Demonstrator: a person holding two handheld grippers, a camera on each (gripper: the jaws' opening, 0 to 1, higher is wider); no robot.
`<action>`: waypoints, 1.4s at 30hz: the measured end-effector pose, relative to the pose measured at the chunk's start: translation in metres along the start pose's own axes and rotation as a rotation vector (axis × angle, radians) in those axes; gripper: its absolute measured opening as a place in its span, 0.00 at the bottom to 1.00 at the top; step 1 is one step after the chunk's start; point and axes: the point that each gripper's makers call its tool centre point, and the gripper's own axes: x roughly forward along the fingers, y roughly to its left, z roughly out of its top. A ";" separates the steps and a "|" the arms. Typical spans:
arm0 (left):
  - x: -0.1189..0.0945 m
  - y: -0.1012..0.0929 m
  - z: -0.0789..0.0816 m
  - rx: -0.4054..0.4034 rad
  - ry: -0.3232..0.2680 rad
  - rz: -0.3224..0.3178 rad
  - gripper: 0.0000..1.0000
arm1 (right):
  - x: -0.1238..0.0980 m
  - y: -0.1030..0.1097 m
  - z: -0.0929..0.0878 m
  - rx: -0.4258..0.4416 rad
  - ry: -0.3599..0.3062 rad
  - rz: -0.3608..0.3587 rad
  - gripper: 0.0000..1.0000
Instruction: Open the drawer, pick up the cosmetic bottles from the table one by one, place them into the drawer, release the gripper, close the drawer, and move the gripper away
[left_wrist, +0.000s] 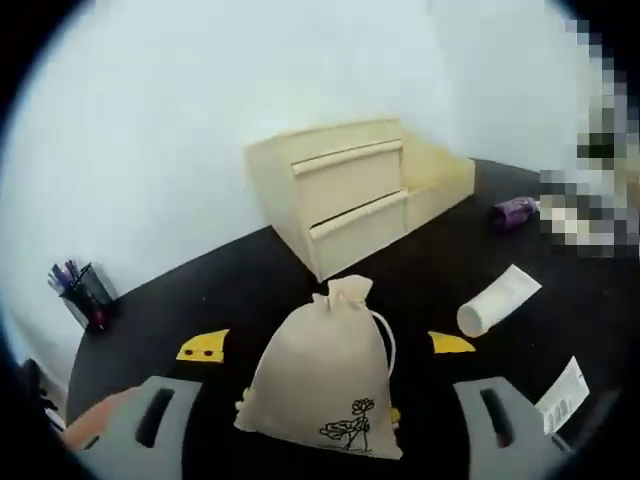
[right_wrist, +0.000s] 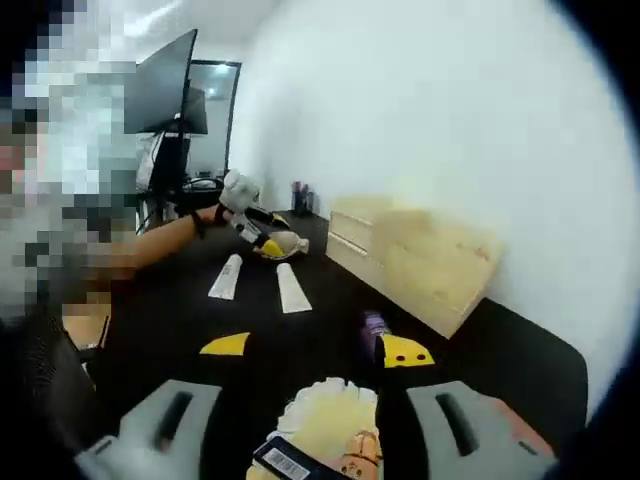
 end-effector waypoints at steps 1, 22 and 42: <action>0.001 0.000 -0.002 0.006 0.006 -0.004 0.68 | 0.003 0.000 0.000 0.001 -0.004 0.004 0.44; 0.010 0.013 -0.011 0.016 -0.001 0.057 0.49 | 0.023 0.009 -0.039 0.077 -0.041 0.036 0.40; -0.051 -0.009 0.060 0.036 -0.248 0.195 0.46 | 0.026 0.011 -0.033 0.144 -0.108 0.045 0.39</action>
